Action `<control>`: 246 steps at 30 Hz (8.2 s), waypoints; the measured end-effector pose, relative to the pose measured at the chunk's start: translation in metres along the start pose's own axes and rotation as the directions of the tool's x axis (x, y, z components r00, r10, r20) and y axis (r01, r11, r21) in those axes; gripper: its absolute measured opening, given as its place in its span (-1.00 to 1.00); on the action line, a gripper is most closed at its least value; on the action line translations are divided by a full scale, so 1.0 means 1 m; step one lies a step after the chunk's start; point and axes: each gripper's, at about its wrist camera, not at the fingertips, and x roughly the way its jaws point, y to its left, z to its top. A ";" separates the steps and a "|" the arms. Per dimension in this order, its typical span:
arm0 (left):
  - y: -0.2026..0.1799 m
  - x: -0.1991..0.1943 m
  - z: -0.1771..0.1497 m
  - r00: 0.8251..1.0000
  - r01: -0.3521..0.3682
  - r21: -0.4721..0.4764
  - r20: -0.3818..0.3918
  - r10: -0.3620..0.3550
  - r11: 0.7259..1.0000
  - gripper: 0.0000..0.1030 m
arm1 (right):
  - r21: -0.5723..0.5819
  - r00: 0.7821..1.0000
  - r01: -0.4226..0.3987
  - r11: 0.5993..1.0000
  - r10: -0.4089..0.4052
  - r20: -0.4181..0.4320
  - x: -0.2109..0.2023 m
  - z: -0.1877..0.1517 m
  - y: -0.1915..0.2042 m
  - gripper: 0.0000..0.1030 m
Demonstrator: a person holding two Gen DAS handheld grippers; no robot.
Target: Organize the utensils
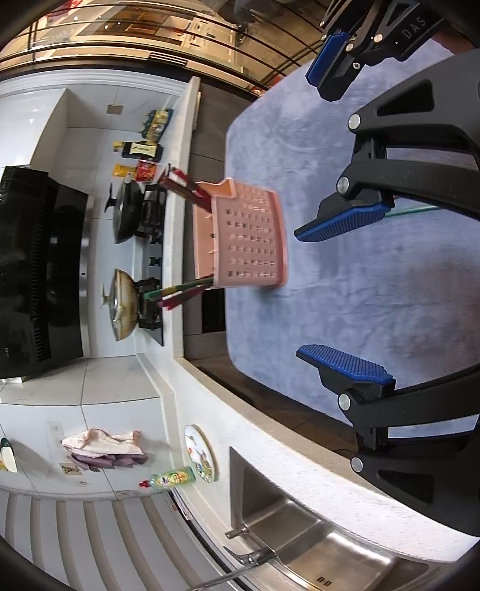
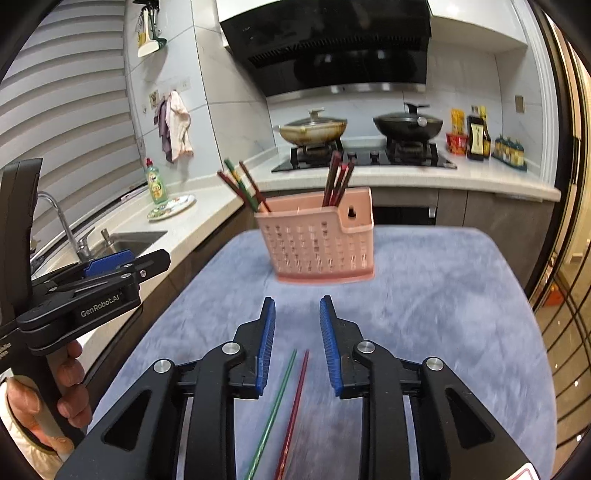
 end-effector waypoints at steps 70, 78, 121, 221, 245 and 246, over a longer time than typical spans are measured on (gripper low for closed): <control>-0.057 0.009 -0.175 0.918 0.139 -0.006 -0.373 -0.131 0.990 0.65 | 0.116 0.964 0.133 0.984 -0.102 -0.247 -0.007 -0.164 -0.032 -0.87; -0.059 0.015 -0.180 0.916 0.121 -0.004 -0.384 -0.113 0.993 0.53 | 0.123 0.964 0.124 0.985 -0.090 -0.251 -0.005 -0.164 -0.034 -0.87; -0.017 -0.023 -0.093 0.952 0.168 -0.114 -0.237 -0.191 0.979 -0.87 | 0.129 1.000 0.017 0.991 -0.016 -0.011 -0.048 -0.058 -0.022 -0.86; -0.017 0.019 0.106 0.989 0.009 -0.031 0.150 -0.004 0.999 0.40 | 0.023 0.991 0.033 0.999 -0.036 0.133 0.030 0.116 -0.013 -0.39; -0.011 0.011 0.042 1.000 0.004 -0.059 0.024 -0.002 0.998 0.40 | 0.026 0.997 0.059 0.998 -0.061 0.050 0.011 0.059 -0.001 -0.38; -0.011 0.011 0.041 1.000 0.002 -0.059 0.021 -0.001 0.998 0.40 | 0.024 0.997 0.062 0.998 -0.063 0.048 0.011 0.058 0.000 -0.38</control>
